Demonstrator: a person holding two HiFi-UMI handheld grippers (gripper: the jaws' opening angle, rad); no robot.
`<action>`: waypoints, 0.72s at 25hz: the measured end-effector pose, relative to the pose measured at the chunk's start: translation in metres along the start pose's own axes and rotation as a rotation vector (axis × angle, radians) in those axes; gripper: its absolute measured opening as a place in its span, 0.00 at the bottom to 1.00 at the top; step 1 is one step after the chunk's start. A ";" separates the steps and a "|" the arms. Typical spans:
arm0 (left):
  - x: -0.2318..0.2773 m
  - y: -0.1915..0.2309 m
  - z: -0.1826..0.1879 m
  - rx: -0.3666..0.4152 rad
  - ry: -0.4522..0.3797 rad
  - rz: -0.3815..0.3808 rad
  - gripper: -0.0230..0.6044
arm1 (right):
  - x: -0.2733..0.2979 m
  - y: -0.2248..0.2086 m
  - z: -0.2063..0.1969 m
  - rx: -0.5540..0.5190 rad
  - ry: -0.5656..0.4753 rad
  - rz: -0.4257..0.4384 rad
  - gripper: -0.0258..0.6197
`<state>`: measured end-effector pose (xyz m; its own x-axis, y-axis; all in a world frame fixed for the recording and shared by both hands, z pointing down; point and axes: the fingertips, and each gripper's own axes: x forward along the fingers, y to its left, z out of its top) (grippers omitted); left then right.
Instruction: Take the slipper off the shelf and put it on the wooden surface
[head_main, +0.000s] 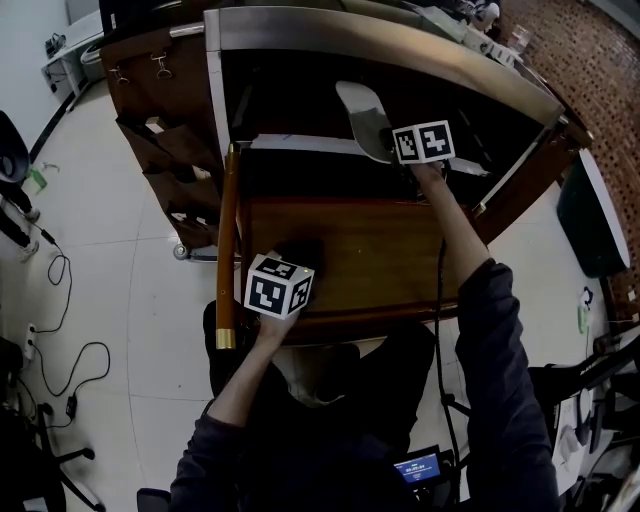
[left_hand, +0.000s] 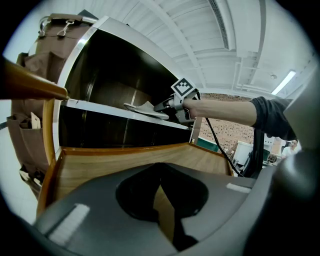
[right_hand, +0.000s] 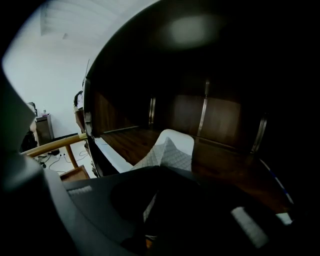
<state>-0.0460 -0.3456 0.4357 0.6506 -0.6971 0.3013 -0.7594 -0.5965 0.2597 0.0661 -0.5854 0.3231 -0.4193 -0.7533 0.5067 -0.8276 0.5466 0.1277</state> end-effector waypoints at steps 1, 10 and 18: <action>0.000 0.000 0.000 0.001 0.001 0.000 0.07 | -0.008 0.002 0.000 0.005 -0.020 0.003 0.05; -0.002 0.000 -0.002 0.005 0.002 0.002 0.07 | -0.145 0.057 -0.073 0.111 -0.103 0.107 0.05; -0.004 0.001 -0.001 0.010 0.001 0.010 0.07 | -0.183 0.113 -0.211 0.058 -0.023 0.026 0.06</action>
<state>-0.0492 -0.3428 0.4357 0.6426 -0.7029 0.3050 -0.7661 -0.5931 0.2476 0.1275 -0.3086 0.4251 -0.4489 -0.7477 0.4893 -0.8362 0.5445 0.0649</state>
